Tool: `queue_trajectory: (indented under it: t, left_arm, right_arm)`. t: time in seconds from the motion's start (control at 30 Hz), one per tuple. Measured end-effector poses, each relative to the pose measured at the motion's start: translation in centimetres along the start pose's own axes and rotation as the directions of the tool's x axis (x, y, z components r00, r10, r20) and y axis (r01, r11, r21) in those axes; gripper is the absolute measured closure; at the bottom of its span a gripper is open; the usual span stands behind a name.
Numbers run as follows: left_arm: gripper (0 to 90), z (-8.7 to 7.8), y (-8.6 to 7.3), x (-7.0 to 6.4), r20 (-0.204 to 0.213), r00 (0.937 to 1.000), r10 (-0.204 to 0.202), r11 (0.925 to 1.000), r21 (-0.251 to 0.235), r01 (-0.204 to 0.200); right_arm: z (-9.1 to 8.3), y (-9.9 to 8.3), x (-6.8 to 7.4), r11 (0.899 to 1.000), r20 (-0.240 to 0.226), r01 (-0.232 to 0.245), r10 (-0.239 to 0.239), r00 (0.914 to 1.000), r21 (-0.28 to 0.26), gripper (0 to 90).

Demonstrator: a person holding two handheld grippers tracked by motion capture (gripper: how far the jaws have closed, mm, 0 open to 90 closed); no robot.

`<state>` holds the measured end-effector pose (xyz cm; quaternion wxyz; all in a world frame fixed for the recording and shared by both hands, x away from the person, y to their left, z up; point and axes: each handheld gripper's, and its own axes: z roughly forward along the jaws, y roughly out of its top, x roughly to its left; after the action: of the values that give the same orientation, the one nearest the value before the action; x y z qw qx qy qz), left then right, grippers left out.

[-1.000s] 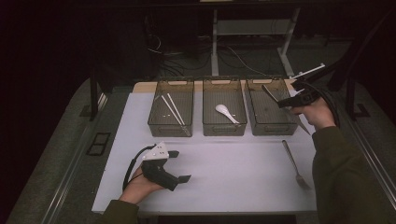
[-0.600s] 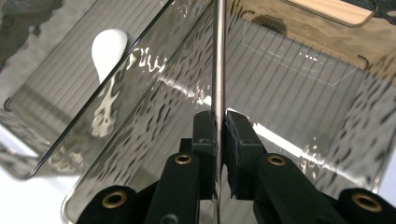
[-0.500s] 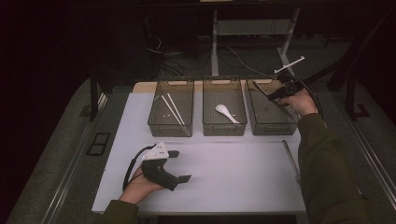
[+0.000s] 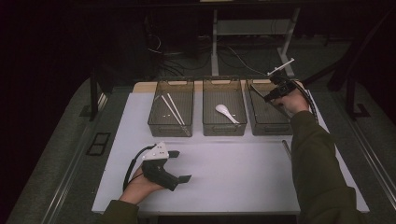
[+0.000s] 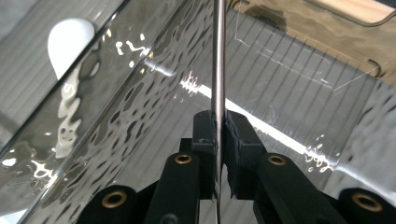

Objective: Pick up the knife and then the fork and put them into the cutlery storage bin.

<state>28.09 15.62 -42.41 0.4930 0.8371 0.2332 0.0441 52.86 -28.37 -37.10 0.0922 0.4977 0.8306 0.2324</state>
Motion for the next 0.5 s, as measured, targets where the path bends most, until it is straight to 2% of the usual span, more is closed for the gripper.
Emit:
queue_trajectory:
  t: [0.37, 0.5]
  left_arm:
    - [0.4, 0.0, 0.0, 0.0, 0.003, 1.0000, 0.001, 1.0000, 0.004, -0.001]
    - [0.4, 0.0, 0.0, 0.0, 0.002, 1.0000, -0.001, 1.0000, 0.003, 0.001]
  right_arm:
    - [1.9, -0.4, 0.1, 0.998, 0.022, -0.004, 0.003, 0.9998, 0.058, 81.4]
    - [1.6, -0.6, 0.0, 0.999, 0.010, -0.030, 0.030, 0.9995, 0.018, 72.5]
